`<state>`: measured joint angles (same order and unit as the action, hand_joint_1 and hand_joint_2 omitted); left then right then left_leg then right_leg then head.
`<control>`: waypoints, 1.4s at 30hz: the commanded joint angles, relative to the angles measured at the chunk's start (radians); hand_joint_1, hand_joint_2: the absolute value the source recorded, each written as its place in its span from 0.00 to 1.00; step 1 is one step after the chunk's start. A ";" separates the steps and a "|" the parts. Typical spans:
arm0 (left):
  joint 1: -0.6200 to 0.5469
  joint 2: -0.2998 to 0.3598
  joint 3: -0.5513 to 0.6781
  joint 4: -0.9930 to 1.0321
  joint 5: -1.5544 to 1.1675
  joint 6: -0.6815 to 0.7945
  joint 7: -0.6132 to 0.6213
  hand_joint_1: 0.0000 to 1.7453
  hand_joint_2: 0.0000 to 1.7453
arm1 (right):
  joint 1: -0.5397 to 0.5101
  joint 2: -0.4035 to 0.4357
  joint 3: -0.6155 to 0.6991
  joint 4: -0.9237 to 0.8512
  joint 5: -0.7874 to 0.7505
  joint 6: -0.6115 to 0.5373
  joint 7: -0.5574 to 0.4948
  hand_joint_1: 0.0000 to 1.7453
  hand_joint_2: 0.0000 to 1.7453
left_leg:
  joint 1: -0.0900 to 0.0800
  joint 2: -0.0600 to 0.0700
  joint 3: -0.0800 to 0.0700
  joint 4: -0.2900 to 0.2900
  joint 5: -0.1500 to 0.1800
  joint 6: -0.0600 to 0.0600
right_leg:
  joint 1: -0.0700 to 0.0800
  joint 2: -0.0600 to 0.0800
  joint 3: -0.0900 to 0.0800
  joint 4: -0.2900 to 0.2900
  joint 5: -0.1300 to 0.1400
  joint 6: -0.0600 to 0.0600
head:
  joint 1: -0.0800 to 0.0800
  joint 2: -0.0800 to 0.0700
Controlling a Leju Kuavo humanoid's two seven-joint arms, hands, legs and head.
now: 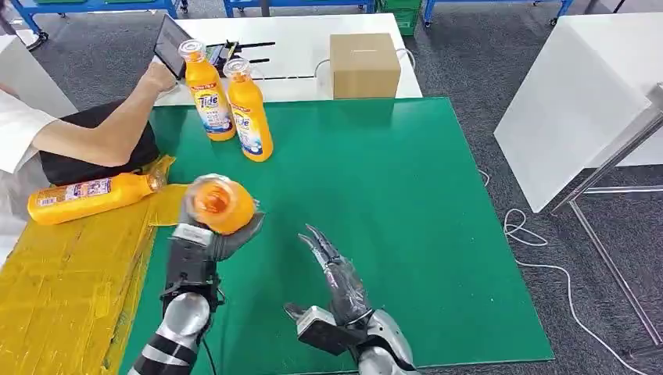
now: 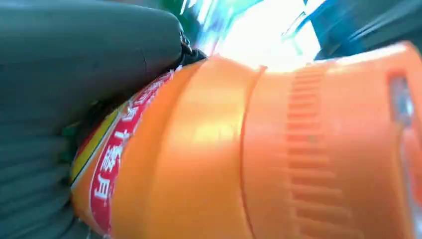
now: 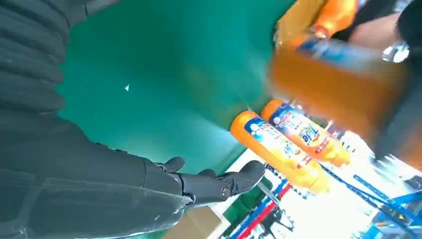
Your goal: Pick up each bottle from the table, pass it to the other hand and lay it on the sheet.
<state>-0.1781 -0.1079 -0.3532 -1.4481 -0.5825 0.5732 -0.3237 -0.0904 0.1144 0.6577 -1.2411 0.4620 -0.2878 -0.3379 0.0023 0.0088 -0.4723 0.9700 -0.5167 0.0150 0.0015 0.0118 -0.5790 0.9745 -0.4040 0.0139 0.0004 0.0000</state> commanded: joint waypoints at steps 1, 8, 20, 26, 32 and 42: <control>-0.185 0.288 -0.192 0.326 -0.988 -0.070 0.857 1.00 1.00 | 0.042 -0.121 -0.219 -0.372 -0.153 0.193 -0.025 0.00 0.00 | -0.001 -0.002 0.000 -0.001 0.001 -0.001 | -0.001 -0.003 0.001 0.000 0.000 0.000 | 0.000 0.000; -0.252 0.292 -0.165 0.486 -0.988 -0.102 0.859 1.00 1.00 | 0.072 -0.120 -0.285 -0.437 -0.246 0.260 -0.016 0.00 0.00 | 0.001 0.001 0.002 0.000 0.001 -0.002 | 0.002 -0.001 0.001 -0.001 0.000 0.000 | -0.001 0.000; -0.423 0.309 -0.021 0.901 -0.988 -0.221 0.786 1.00 1.00 | 0.086 -0.118 -0.401 -0.451 -0.365 0.263 -0.024 0.00 1.00 | 0.001 -0.001 0.001 0.000 0.002 -0.003 | 0.001 -0.001 0.001 0.000 0.001 0.000 | 0.000 0.000; -0.477 0.328 0.090 1.006 -0.980 -0.244 0.728 1.00 1.00 | 0.095 -0.109 -0.444 -0.450 -0.375 0.262 -0.031 0.00 1.00 | 0.002 -0.001 0.000 0.000 0.002 -0.003 | 0.002 0.000 0.001 0.001 0.000 0.000 | 0.000 0.000; -0.472 0.353 0.057 1.039 -0.988 -0.179 0.793 1.00 1.00 | 0.080 -0.108 -0.418 -0.410 -0.341 0.242 -0.034 0.00 1.00 | 0.003 0.001 0.002 -0.001 0.002 -0.003 | 0.003 0.001 0.002 0.000 0.001 0.001 | 0.000 0.000; -0.443 0.322 0.154 1.024 -0.988 -0.052 0.684 0.05 1.00 | 0.077 -0.119 -0.404 -0.390 -0.342 0.239 -0.034 0.00 1.00 | 0.002 0.000 0.002 -0.001 0.002 -0.003 | 0.002 0.000 0.002 0.000 0.001 0.000 | 0.000 0.000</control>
<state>-0.5955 0.2411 -0.2849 -0.5040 -1.5679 0.4722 0.4216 0.0164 0.0122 0.2552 -1.6999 0.1209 -0.0420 -0.3670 0.0033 0.0091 -0.4721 0.9699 -0.5145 0.0123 0.0024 0.0126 -0.5789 0.9760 -0.4035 0.0135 0.0000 0.0000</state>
